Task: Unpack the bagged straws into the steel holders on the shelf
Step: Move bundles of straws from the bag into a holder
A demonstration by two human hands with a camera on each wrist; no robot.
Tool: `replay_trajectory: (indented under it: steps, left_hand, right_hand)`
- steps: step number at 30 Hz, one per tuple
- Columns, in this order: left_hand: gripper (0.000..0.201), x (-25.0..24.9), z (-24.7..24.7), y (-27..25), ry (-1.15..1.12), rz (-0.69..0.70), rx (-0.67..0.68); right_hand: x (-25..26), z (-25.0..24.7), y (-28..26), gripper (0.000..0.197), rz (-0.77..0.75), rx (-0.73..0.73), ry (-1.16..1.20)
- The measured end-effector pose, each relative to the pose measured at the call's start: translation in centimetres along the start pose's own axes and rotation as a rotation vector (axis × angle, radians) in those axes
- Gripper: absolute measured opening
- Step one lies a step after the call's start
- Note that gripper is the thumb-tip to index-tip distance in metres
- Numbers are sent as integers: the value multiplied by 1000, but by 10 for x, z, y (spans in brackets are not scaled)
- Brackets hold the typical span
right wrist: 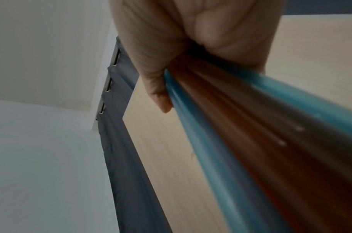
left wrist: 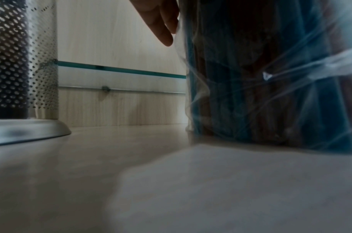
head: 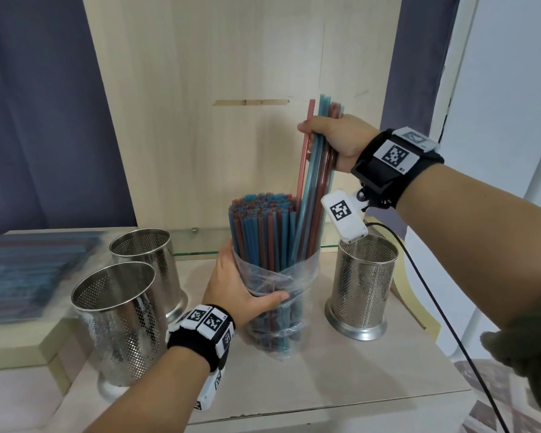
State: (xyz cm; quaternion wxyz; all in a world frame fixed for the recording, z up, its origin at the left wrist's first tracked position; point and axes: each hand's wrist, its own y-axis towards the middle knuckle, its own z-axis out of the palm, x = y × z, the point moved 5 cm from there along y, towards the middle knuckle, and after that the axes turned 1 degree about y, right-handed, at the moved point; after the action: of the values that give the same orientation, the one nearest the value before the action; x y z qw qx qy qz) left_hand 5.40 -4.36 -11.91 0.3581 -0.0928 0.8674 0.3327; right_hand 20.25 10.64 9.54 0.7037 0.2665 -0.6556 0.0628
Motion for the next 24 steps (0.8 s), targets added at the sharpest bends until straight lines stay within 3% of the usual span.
replay_trajectory:
  steps: [5,8,12,17,24]
  left_hand:
    - [120,1,1,1,4,-1,-5]
    - [120,1,0,0,6,-12,-9]
    - [120,2,0,0,6,-21,-13]
    - [125,4,1,1,7,-29,4]
    - [126,2,2,1,28,-36,10]
  right_hand:
    - [11,-15,8,16,-55,-68,53]
    - [14,-15,1,3,-113,-41,175]
    - [23,-21,-7,17,-179,-56,228]
    - [65,-89,-13,23,-312,-193,365]
    - [37,-126,-19,13,-261,-235,141]
